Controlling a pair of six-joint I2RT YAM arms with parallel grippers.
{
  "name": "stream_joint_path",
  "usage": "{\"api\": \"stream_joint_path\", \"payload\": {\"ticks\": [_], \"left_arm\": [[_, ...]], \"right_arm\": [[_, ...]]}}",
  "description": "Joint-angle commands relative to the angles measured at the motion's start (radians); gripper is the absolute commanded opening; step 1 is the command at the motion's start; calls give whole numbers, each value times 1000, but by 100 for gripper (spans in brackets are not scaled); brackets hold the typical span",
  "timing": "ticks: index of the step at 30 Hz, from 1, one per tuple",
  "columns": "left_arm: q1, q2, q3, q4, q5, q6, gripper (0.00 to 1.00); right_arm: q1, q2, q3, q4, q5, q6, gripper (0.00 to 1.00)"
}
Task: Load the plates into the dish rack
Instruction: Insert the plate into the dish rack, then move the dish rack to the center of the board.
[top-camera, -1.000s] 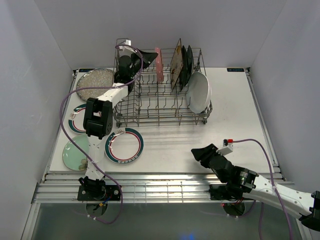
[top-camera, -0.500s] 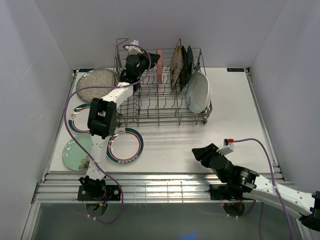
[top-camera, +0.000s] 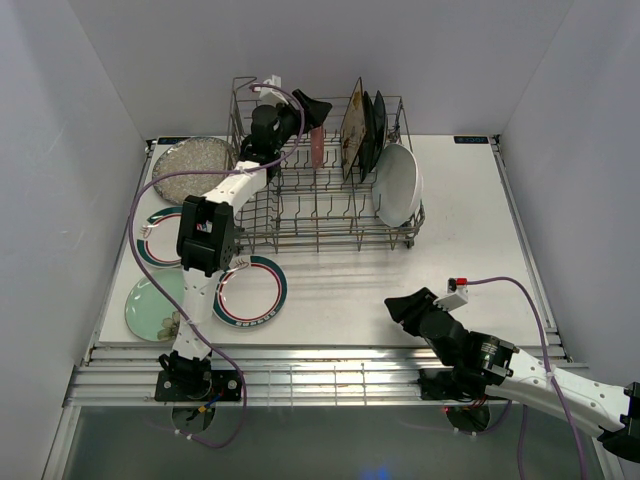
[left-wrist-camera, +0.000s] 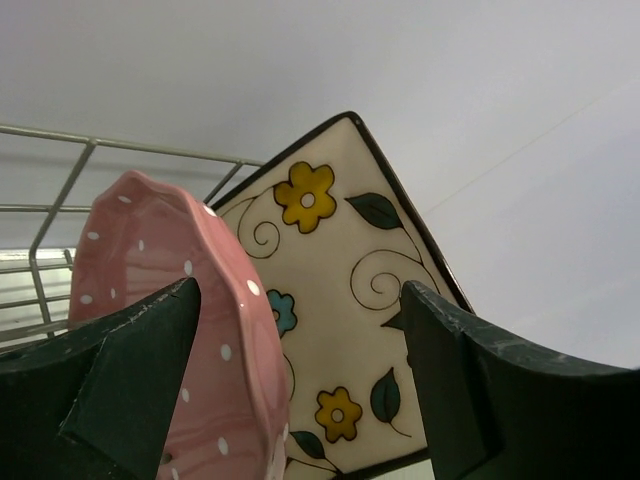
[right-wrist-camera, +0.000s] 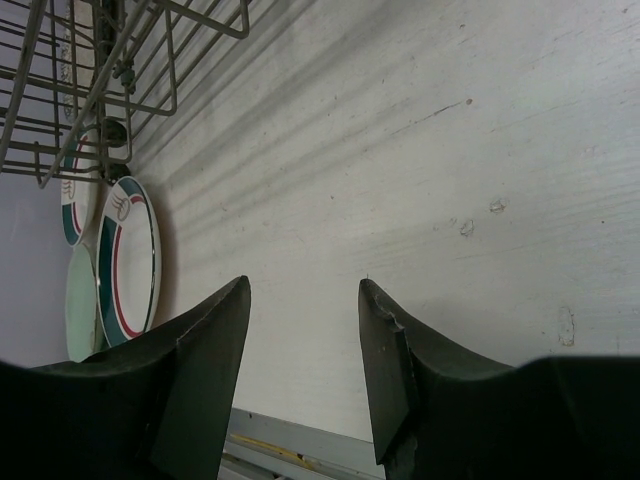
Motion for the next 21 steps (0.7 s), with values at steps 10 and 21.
{"api": "stream_joint_path", "payload": {"ticks": [10,21], "left_arm": [[15,-222,-110,2,50,67,98],[78,-611,-400,-21,5,259,98]], "right_arm": [[7,-5,50,-12,57,10,54],[7,7,98,-35,102,-65,56]]}}
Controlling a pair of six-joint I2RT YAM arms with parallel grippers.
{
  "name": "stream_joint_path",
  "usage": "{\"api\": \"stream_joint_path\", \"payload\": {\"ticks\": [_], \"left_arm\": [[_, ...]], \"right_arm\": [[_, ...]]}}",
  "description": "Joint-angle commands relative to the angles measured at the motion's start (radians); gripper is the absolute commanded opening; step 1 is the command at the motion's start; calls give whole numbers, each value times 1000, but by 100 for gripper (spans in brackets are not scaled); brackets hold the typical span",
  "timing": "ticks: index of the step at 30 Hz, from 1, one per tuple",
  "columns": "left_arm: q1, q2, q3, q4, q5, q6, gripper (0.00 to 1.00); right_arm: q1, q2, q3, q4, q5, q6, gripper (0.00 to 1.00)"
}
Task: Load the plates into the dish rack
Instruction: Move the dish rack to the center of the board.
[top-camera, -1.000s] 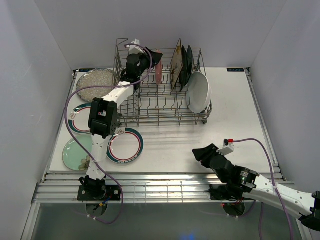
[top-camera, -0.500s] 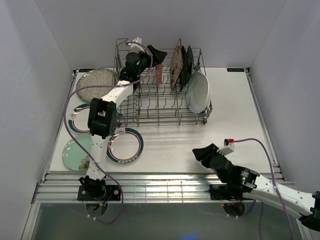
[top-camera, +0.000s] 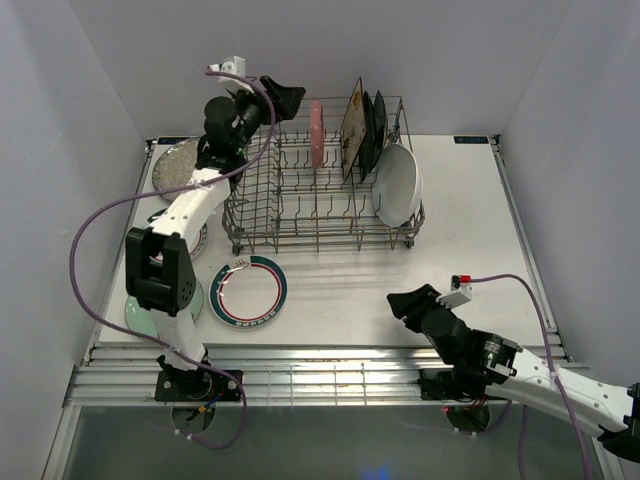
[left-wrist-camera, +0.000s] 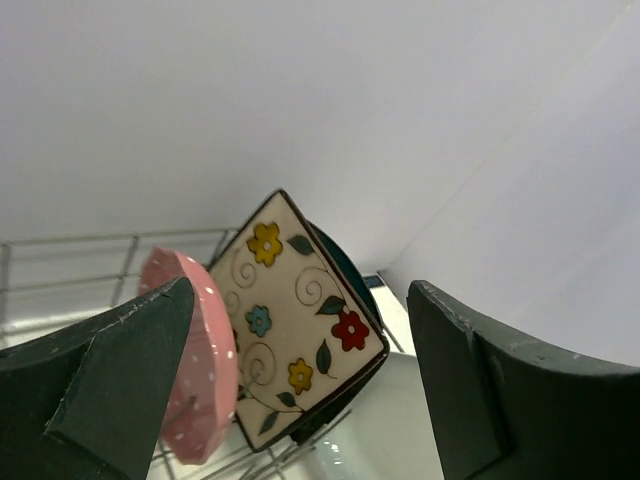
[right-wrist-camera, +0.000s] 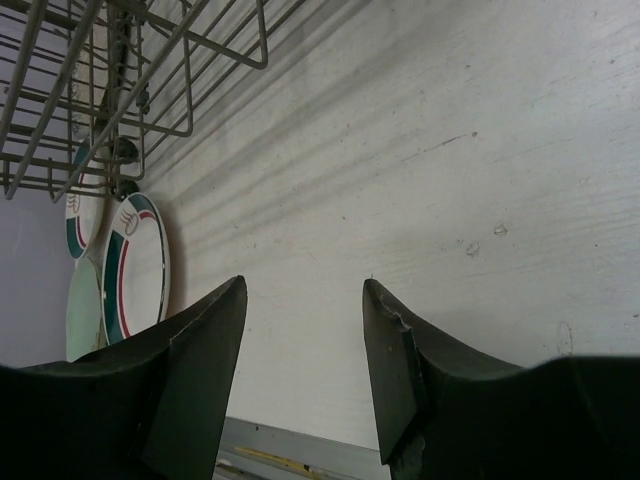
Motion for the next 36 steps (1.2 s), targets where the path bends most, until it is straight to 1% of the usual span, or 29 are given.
{"api": "stream_joint_path", "payload": {"ticks": [1,2,3,5,6,7,10,12,13,14,15,16,17,18,20,21,22,23,25,26,28,29,31,34,35,36], "left_arm": [[30,-177,-81,-11,-23,130,98],[35,-208,-130,-20,-28,160,98],[45,-269,-155,-40,-48,191,98],[55,-327,-203,-68,-68,287,98],[67,-376,-238,-113,-73,323,98],[73,-398,-253,-138,-76,385,98],[105,-458,-309,-230,-106,461,98],[118,-470,-318,-308,-143,533,98],[119,-470,-315,-334,-192,556,98],[122,-469,-313,-358,-213,599,98],[124,-467,-315,-391,-220,614,98],[125,-467,-324,-399,-253,627,98],[125,-469,-333,-402,-258,642,98],[125,-470,-341,-402,-263,650,98],[125,-478,-382,-401,-293,650,98],[125,-493,-399,-370,-306,650,98],[125,-501,-419,-355,-321,648,98],[125,-513,-459,-335,-338,645,98],[125,-542,-493,-292,-333,645,98],[125,-550,-513,-283,-333,648,97],[125,-555,-522,-286,-347,651,97],[125,-556,-525,-286,-359,653,97],[125,-552,-551,-269,-378,659,97],[125,-532,-571,-261,-382,659,97],[125,-529,-573,-261,-382,658,97],[125,-523,-574,-258,-382,658,97]], "right_arm": [[5,13,65,-13,72,-44,56],[5,20,70,-15,81,-51,57],[5,37,80,-16,83,-71,57],[5,56,93,-25,95,-90,59],[5,76,102,-33,98,-99,59],[5,83,120,-42,103,-105,59],[5,111,152,-70,110,-142,60],[5,122,165,-73,104,-174,60],[5,125,168,-73,104,-206,61],[5,129,174,-73,107,-220,71],[5,131,175,-73,107,-231,76],[5,136,177,-73,110,-242,81],[5,143,182,-73,114,-268,86],[5,149,186,-71,117,-280,88],[5,163,195,-73,136,-303,88],[5,183,200,-73,146,-314,87],[5,197,203,-71,155,-320,84],[5,230,208,-71,178,-324,77],[5,275,232,-71,201,-331,71],[5,327,244,-71,221,-334,71],[7,387,289,-73,238,-349,73],[5,418,306,-73,247,-352,77],[5,500,345,-58,252,-386,78],[1,589,366,45,249,-453,78],[-11,611,375,79,238,-513,78],[-16,658,378,156,236,-545,78]]}}
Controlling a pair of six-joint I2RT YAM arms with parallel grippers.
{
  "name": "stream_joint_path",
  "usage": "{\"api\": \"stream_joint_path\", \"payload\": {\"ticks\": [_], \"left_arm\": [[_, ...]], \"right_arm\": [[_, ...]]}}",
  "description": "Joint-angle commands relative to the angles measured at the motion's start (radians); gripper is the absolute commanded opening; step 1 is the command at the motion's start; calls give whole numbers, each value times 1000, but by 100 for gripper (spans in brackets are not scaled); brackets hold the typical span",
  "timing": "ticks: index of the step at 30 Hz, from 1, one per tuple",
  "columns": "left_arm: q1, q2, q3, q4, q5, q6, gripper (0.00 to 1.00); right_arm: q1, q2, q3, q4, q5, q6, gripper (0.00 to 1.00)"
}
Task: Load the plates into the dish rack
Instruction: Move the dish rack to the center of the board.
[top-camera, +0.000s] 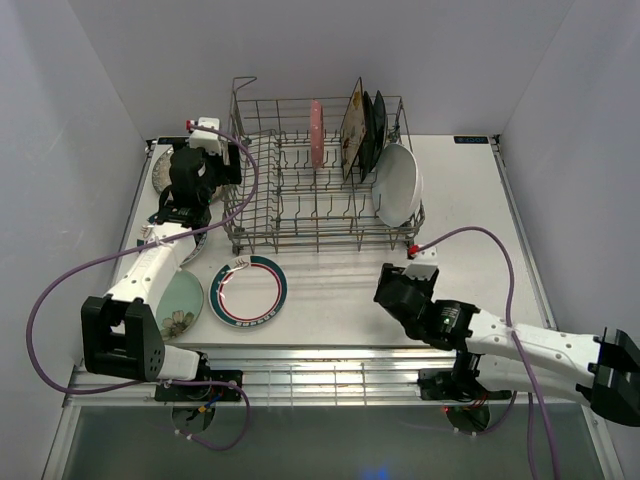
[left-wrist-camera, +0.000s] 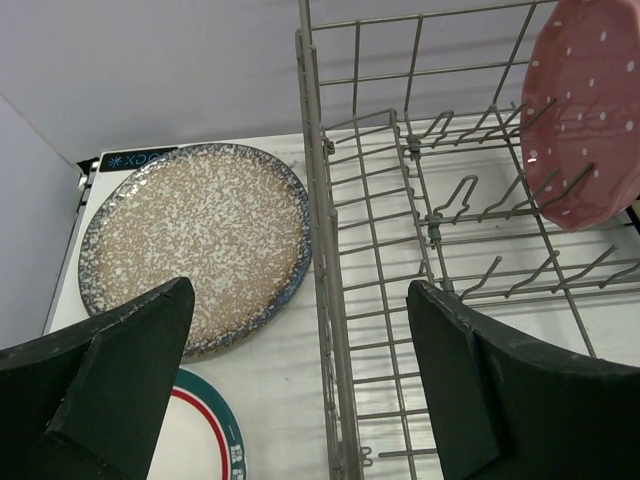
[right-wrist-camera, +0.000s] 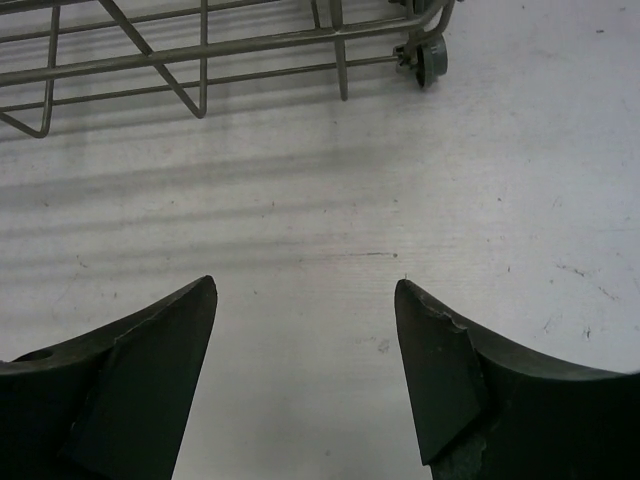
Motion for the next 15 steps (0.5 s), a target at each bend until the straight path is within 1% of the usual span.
{"api": "stream_joint_path", "payload": {"ticks": [1,2,4,6,7,9,10,11,13,14,15], "left_arm": [[2,-14,-12,34,-31,9,97],[2,-7,-14,37,-34,9,97],[2,-5,-21,46,-36,9,96],[2,-4,-24,49,-34,4,93],[2,-5,-27,54,-36,3,91],[2,-8,-32,65,-49,4,87],[2,-8,-34,68,-53,7,85],[2,-10,-35,71,-53,7,78],[2,-8,-34,74,-51,7,72],[2,-7,-32,74,-50,7,67],[2,-4,-31,77,-50,7,64]], "right_arm": [[-17,94,49,188,48,-152,77],[-23,148,64,211,59,-180,76],[-23,206,81,293,65,-220,75],[-23,284,106,349,77,-255,73],[-23,307,107,420,79,-273,72],[-25,353,101,490,103,-312,71],[-25,362,92,586,111,-330,70],[-26,373,78,649,119,-358,65],[-31,379,33,773,111,-445,62],[-36,388,19,892,90,-476,61],[-42,394,9,941,87,-503,61]]}}
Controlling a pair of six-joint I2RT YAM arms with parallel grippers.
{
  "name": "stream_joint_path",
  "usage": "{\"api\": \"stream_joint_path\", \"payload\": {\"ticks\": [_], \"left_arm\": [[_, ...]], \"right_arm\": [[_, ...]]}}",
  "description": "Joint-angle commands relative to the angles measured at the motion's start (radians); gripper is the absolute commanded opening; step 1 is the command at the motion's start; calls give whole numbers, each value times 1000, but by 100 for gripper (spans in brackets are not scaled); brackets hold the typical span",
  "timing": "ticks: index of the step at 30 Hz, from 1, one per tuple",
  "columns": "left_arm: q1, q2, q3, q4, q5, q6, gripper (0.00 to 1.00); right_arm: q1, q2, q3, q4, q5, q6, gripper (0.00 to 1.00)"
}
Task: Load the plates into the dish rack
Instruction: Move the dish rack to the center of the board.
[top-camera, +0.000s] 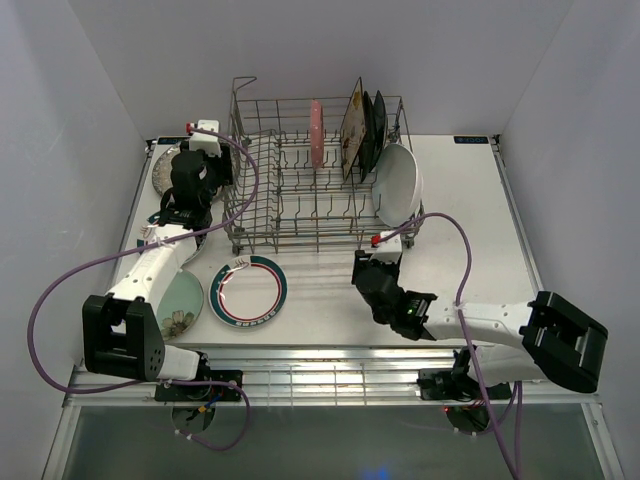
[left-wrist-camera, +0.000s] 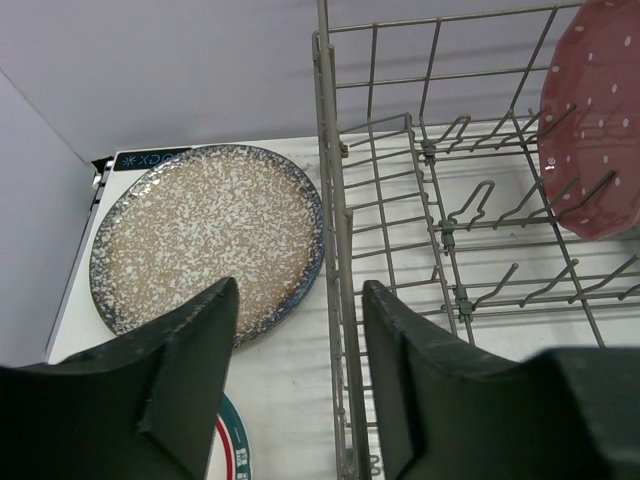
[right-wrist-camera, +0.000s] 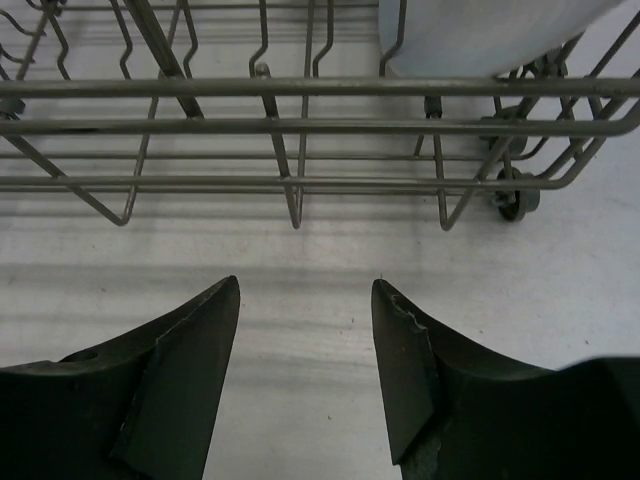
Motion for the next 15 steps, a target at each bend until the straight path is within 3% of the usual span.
{"api": "stream_joint_path", "payload": {"ticks": [1,5,10,13,15], "left_arm": [[4,-1,3,32,-13,-1,61],[4,21,17,32,-8,-4,57],[5,38,37,31,4,-7,35],[5,47,46,29,10,-9,29],[5,49,51,28,18,-14,25]], "right_arm": [[-17,24,-35,362,40,-173,61],[-66,103,-12,479,-4,-225,61],[-91,182,-15,622,-1,-270,62],[-118,229,11,640,1,-268,64],[-138,246,3,678,-18,-270,54]]}}
